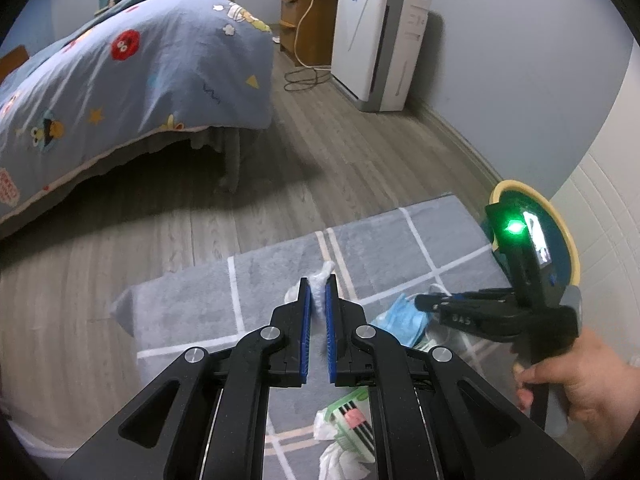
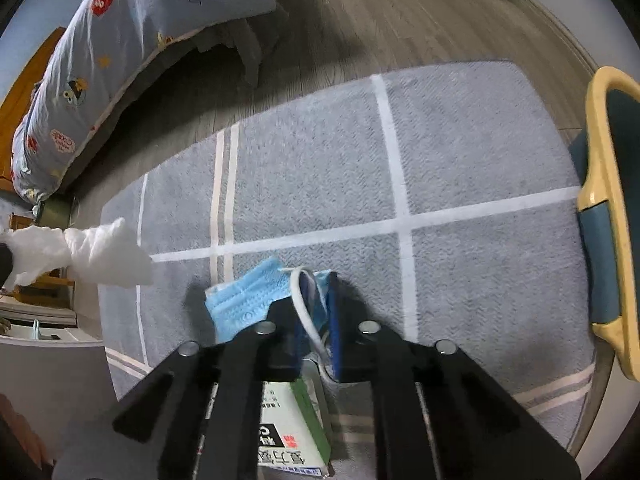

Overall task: Collect trash
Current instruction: 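Lift the blue mask with the right tool toward the wastebasket, then open both tools over the wastebasket to drop the mask and tissue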

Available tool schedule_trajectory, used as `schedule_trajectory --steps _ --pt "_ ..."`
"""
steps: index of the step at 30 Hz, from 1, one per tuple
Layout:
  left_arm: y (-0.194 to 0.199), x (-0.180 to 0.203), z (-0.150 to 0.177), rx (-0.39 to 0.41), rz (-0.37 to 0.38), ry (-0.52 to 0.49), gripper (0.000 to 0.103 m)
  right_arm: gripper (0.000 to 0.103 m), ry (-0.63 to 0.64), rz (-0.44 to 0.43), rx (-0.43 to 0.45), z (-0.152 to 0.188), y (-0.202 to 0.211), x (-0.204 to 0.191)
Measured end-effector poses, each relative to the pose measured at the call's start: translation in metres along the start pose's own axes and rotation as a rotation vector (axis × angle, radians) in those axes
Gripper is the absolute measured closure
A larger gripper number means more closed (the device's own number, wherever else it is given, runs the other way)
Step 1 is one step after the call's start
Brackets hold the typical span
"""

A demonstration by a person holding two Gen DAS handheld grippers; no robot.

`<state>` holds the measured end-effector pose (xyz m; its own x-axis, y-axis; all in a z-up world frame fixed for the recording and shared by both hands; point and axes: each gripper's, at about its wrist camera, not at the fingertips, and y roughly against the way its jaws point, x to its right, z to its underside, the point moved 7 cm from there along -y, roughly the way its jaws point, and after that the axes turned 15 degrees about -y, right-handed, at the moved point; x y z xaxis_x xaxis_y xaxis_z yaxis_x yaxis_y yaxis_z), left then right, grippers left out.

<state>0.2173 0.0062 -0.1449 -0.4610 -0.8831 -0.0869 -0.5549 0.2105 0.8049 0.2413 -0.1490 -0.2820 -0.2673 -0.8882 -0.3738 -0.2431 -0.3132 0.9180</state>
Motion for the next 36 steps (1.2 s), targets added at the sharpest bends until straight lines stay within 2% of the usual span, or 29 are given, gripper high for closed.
schedule_trajectory --steps 5,12,15,20,25,30,36 --pt "0.006 0.01 -0.01 0.026 0.006 -0.011 0.096 0.096 0.001 -0.034 0.077 -0.009 0.041 0.001" --pt "0.016 0.035 -0.036 0.077 0.02 -0.031 0.096 0.096 0.121 -0.004 0.198 -0.025 0.126 0.001" --pt "0.019 0.05 -0.049 0.098 0.031 -0.042 0.096 0.096 0.159 0.022 0.264 -0.034 0.167 0.017" --pt "0.021 0.082 -0.072 0.134 0.063 -0.069 0.096 0.096 0.13 0.021 0.326 -0.044 0.209 0.055" --pt "0.013 0.127 -0.09 0.148 0.093 -0.142 0.096 0.096 0.092 0.069 0.382 -0.051 0.235 0.102" --pt "0.0 0.172 -0.103 0.147 0.137 -0.208 0.096 0.096 0.014 0.094 0.392 -0.061 0.243 0.147" --pt "-0.009 0.224 -0.114 0.185 0.21 -0.285 0.096 0.096 -0.061 0.171 0.386 -0.069 0.24 0.204"
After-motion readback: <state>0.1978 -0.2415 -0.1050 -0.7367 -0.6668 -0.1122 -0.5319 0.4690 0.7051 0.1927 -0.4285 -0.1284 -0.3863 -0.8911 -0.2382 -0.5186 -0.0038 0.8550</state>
